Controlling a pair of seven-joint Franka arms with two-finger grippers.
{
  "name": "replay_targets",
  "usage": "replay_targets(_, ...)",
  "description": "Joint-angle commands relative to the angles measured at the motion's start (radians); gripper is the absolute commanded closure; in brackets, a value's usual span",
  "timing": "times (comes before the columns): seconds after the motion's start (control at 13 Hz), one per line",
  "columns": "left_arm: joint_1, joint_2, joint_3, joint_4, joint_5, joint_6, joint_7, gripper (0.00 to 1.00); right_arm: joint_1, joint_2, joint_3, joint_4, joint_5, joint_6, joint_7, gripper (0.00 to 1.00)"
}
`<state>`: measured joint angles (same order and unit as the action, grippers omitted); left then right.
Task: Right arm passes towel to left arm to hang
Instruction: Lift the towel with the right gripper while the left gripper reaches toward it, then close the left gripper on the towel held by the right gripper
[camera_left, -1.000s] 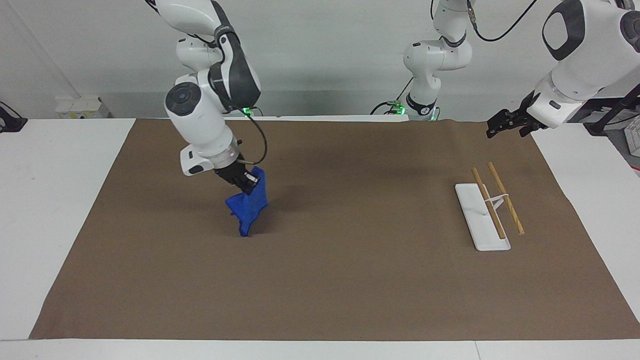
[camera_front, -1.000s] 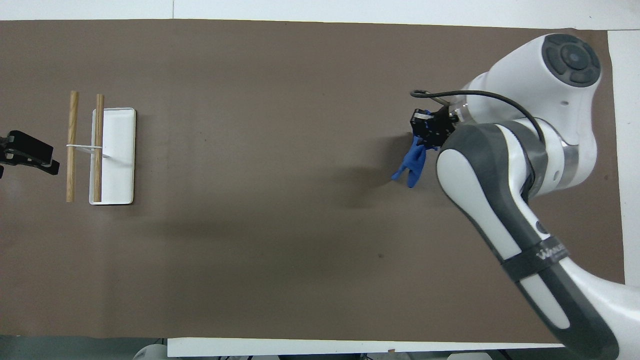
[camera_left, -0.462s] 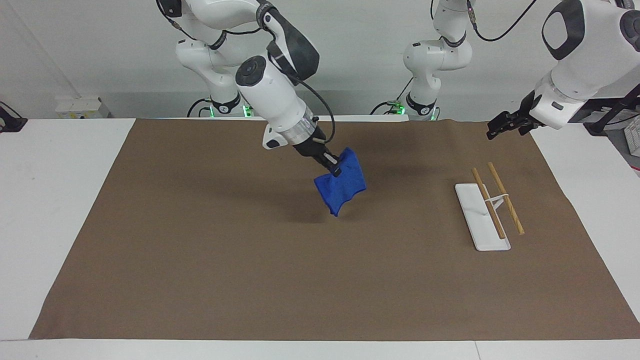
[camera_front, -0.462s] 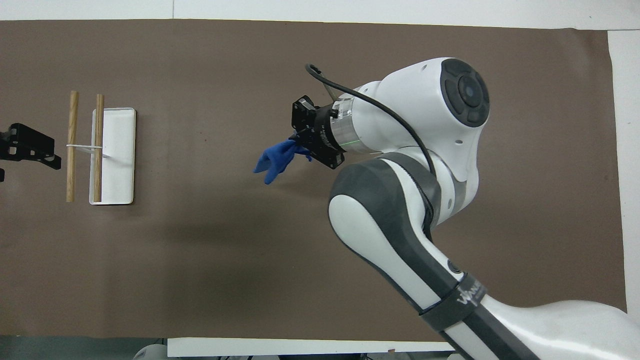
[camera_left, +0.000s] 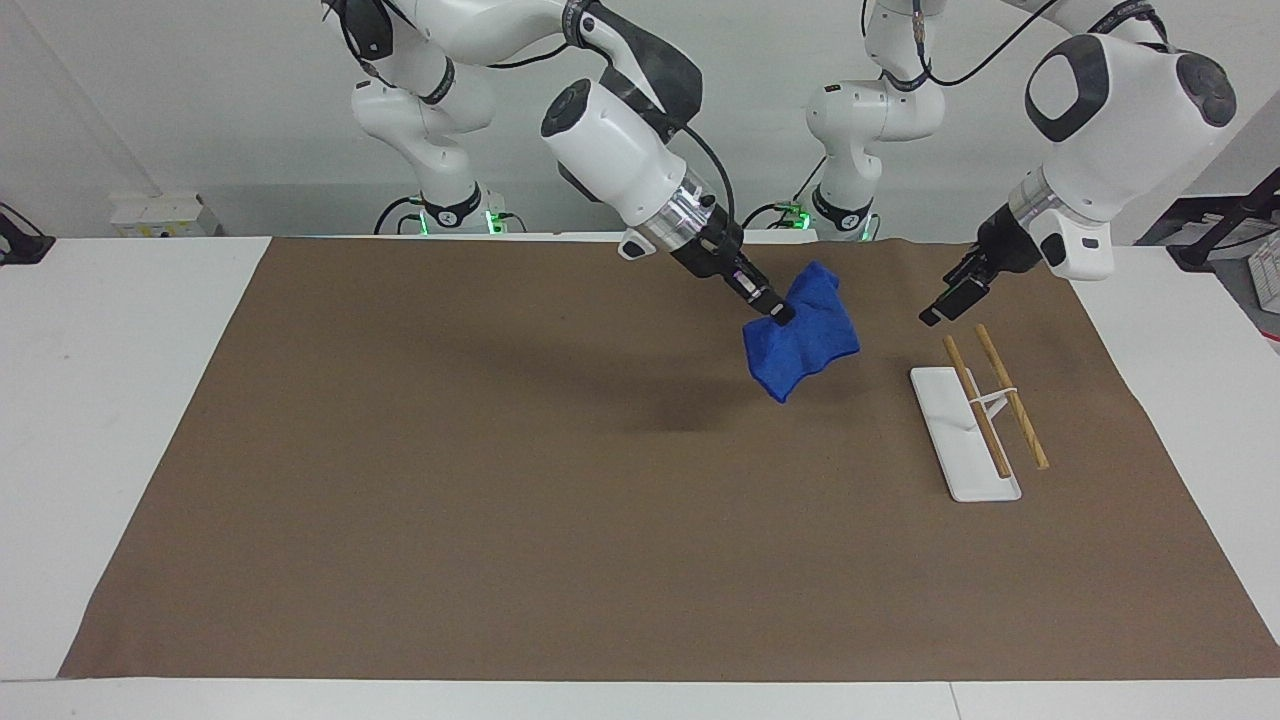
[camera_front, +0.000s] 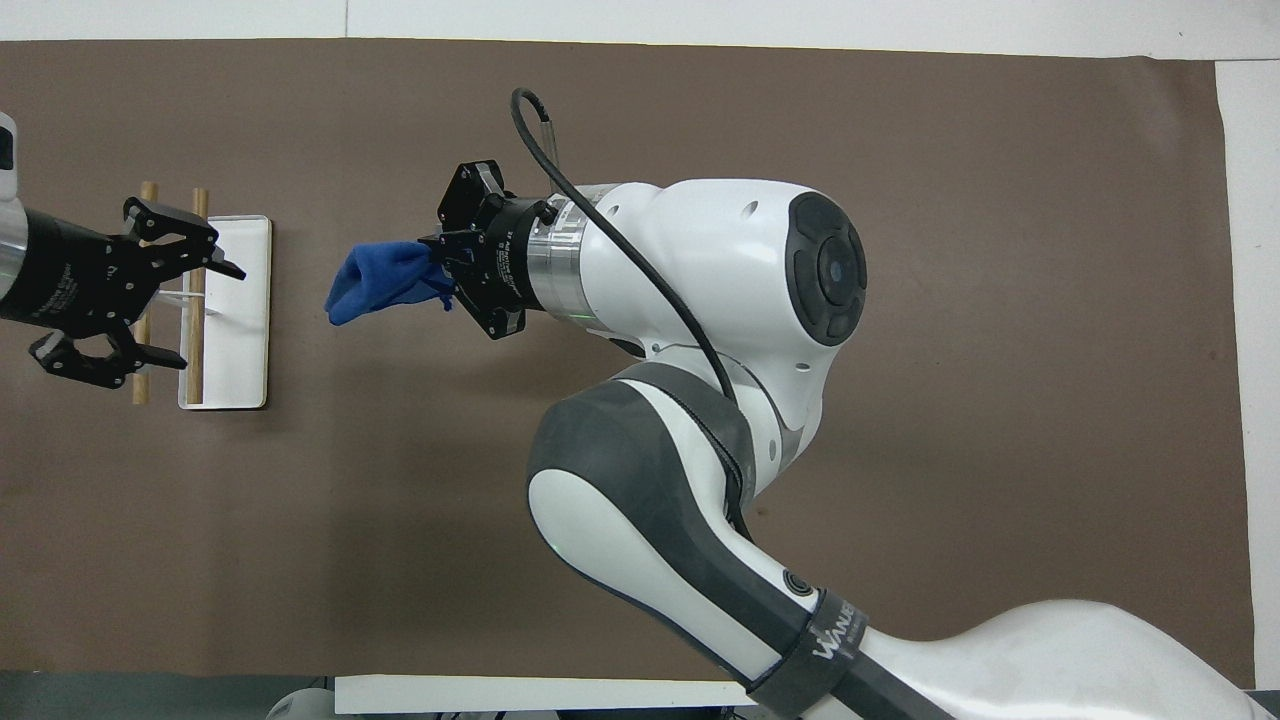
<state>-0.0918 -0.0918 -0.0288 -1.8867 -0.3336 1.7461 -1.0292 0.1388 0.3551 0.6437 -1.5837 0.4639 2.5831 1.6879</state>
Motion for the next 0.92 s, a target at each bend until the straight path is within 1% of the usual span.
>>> replay_targets(0.0,-0.011,-0.037,0.010,-0.049,-0.092,0.070,-0.255,0.00,0.005,0.039,0.034,0.039,0.021,0.043,0.042,1.00)
replay_targets(0.15,-0.011,-0.034,0.010,-0.045,-0.143,0.087,-0.378,0.00,0.005,0.045,0.059,0.039,0.019,0.081,0.056,1.00)
replay_targets(0.23,-0.011,-0.031,0.010,-0.042,-0.174,0.117,-0.426,0.00,0.008,0.047,0.062,0.037,0.018,0.083,0.055,1.00)
replay_targets(0.38,-0.052,-0.026,0.012,-0.040,-0.188,0.162,-0.500,0.00,0.011,0.050,0.060,0.039,0.015,0.083,0.053,1.00)
replay_targets(0.69,-0.092,-0.029,0.012,-0.046,-0.188,0.161,-0.517,0.00,0.011,0.050,0.060,0.037,0.012,0.081,0.050,1.00)
replay_targets(0.77,-0.104,-0.029,0.012,-0.048,-0.188,0.158,-0.519,0.01,0.010,0.051,0.062,0.037,0.010,0.080,0.049,1.00)
replay_targets(0.85,-0.106,-0.031,0.012,-0.052,-0.186,0.159,-0.522,0.05,0.010,0.050,0.062,0.037,0.010,0.080,0.049,1.00)
